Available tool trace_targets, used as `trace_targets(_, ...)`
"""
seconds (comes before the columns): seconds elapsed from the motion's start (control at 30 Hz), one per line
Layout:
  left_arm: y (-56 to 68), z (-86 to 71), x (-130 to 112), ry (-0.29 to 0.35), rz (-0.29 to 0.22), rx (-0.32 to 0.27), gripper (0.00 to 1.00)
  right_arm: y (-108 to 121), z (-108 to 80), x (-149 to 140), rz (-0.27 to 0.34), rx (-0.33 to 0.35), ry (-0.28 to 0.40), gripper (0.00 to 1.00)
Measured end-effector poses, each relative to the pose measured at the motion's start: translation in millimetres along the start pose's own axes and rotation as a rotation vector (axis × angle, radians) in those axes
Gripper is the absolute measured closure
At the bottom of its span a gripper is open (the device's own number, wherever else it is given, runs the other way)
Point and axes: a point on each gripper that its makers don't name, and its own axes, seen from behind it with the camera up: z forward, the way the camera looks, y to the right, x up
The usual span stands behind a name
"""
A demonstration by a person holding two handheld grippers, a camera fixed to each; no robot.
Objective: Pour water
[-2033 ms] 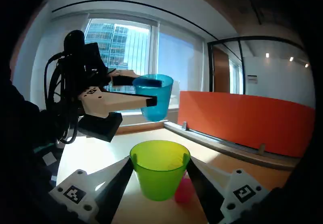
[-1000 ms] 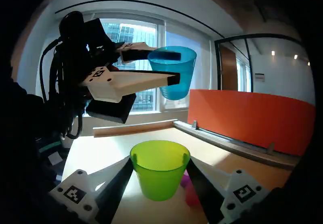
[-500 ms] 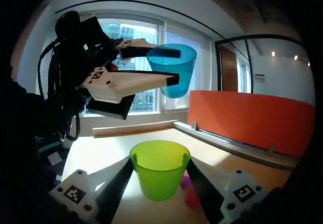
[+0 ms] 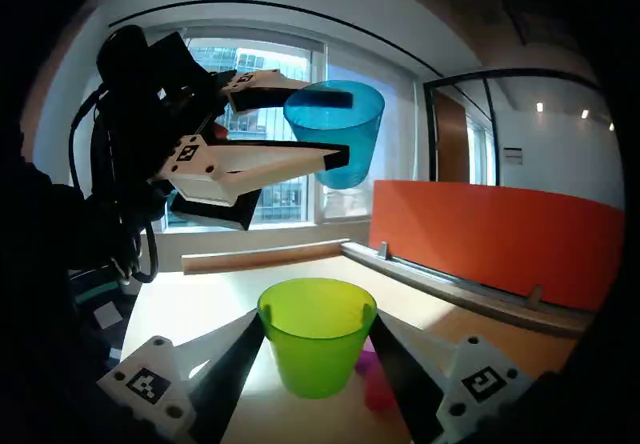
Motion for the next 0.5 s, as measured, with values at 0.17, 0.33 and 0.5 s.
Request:
trace_targets(0.17, -0.2, 1.3, -1.5, -0.007, 0.030, 0.005, 0.15, 1.1, -0.5, -0.3, 0.000, -0.002, 0.001, 0.10)
trace_targets(0.33, -0.7, 2.0, -1.9, -0.010, 0.055, 0.008, 0.15, 1.9, -1.1, -0.2, 0.001, -0.005, 0.002, 0.10)
trace_targets(0.5, -1.5, 2.0, -1.1, -0.010, 0.075, 0.013, 0.15, 2.5, -1.6, 0.1, 0.000, -0.008, 0.002, 0.10)
